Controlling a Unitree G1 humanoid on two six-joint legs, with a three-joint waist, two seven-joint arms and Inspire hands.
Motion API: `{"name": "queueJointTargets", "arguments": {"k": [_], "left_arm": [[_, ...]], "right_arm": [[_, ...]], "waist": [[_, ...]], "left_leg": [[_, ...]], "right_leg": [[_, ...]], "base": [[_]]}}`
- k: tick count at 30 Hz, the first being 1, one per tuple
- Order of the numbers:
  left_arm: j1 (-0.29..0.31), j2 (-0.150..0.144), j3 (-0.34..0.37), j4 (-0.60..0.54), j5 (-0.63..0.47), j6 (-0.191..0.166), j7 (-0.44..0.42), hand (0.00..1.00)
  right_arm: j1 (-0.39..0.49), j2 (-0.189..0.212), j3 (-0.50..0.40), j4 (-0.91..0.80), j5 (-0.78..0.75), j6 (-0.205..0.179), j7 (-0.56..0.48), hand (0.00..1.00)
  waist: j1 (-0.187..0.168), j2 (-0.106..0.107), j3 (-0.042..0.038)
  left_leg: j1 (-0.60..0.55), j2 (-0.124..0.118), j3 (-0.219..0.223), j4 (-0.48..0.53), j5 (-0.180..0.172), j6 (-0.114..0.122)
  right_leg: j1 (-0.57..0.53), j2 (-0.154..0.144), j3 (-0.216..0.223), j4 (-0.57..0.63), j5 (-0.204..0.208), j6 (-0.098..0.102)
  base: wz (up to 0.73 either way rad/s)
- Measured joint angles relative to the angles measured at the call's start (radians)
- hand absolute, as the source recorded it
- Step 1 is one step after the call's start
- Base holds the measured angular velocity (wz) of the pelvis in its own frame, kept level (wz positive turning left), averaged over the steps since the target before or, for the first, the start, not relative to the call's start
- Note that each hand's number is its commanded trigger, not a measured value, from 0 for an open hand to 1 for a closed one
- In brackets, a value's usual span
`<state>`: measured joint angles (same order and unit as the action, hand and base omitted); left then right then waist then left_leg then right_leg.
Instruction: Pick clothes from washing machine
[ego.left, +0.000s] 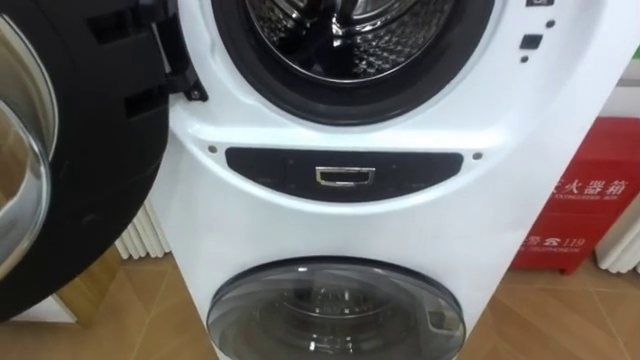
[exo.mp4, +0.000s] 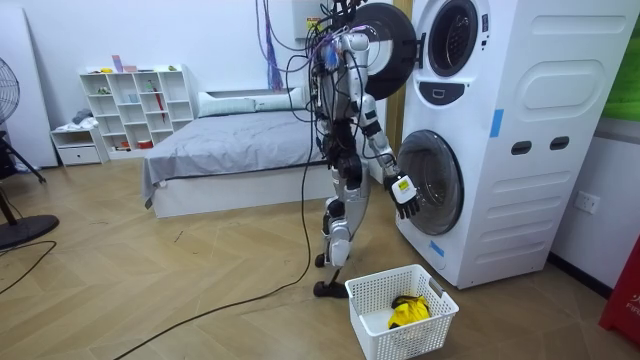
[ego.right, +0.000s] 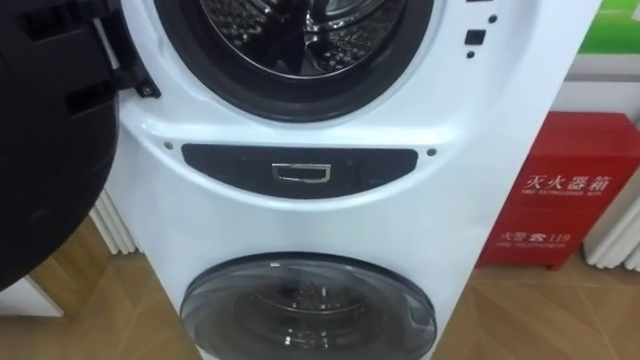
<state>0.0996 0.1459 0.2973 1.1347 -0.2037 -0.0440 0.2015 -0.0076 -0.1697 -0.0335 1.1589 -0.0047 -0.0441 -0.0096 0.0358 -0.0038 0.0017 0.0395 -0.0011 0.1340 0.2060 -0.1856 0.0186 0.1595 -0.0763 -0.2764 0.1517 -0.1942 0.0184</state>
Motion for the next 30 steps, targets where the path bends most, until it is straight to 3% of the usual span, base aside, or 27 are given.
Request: {"name": "queueJointTargets", "arguments": {"k": [7,8,13,17,19,21,28,30], "left_arm": [[-0.104,0.12,0.046,-0.119,-0.198,-0.001,0.003,0.0],[-0.113,0.129,0.059,-0.172,-0.205,-0.001,0.002,0.0],[-0.193,0.175,0.062,-0.314,-0.245,-0.002,0.002,0.0],[-0.191,0.196,0.065,-0.444,-0.275,0.01,0.007,0.0],[-0.191,0.197,0.074,-0.489,-0.273,0.046,0.016,0.0],[-0.191,0.197,0.074,-0.559,-0.277,0.11,0.044,0.0],[-0.191,0.21,0.076,-0.679,-0.284,0.169,0.161,0.0],[-0.191,0.216,0.059,-0.736,-0.265,0.237,0.193,0.0]], "right_arm": [[0.005,-0.05,-0.052,-0.072,-0.066,-0.002,0.015,0.0],[0.02,-0.051,-0.076,-0.109,-0.098,0.0,0.018,0.0],[0.049,-0.049,-0.088,-0.186,-0.163,0.0,0.021,0.0],[0.082,-0.043,-0.089,-0.217,-0.174,0.0,0.023,0.0],[0.108,-0.042,-0.097,-0.239,-0.184,0.0,0.024,0.0],[0.135,-0.039,-0.111,-0.27,-0.193,0.001,0.025,0.0],[0.159,-0.028,-0.116,-0.273,-0.217,0.002,0.035,0.0],[0.169,-0.009,-0.141,-0.291,-0.27,0.002,0.04,0.0]], "waist": [[-0.003,0.036,0.0021],[-0.001,0.045,-0.0022],[-0.002,0.061,-0.0078],[-0.001,0.062,-0.008],[0.006,0.063,-0.0061],[0.028,0.058,-0.0075],[0.074,0.056,-0.0054],[0.085,0.054,-0.0038]], "left_leg": [[-0.005,-0.001,0.002,0.008,0.001,0.002],[-0.009,-0.002,0.003,0.008,0.002,0.003],[-0.009,-0.009,0.001,0.007,0.005,0.008],[-0.01,-0.011,0.0,0.006,0.004,0.01],[-0.014,-0.01,-0.001,0.009,0.004,0.011],[-0.03,-0.009,0.0,0.01,0.003,0.011],[-0.044,-0.012,-0.027,0.025,0.003,0.011],[-0.049,-0.012,-0.037,0.03,0.003,0.011]], "right_leg": [[-0.003,-0.002,0.008,0.002,0.001,0.001],[-0.004,-0.003,0.011,0.003,0.001,0.002],[-0.001,-0.009,-0.001,0.003,0.001,0.005],[-0.005,-0.012,0.004,0.003,0.002,0.008],[-0.015,-0.01,0.011,0.003,0.002,0.008],[-0.023,-0.009,0.019,0.002,0.003,0.009],[-0.019,-0.007,0.023,0.0,0.003,0.009],[-0.018,-0.005,0.027,-0.001,0.003,0.009]], "base": [[-0.02],[0.0],[0.03],[-0.02],[-0.02],[0.0],[0.11],[0.16]]}}
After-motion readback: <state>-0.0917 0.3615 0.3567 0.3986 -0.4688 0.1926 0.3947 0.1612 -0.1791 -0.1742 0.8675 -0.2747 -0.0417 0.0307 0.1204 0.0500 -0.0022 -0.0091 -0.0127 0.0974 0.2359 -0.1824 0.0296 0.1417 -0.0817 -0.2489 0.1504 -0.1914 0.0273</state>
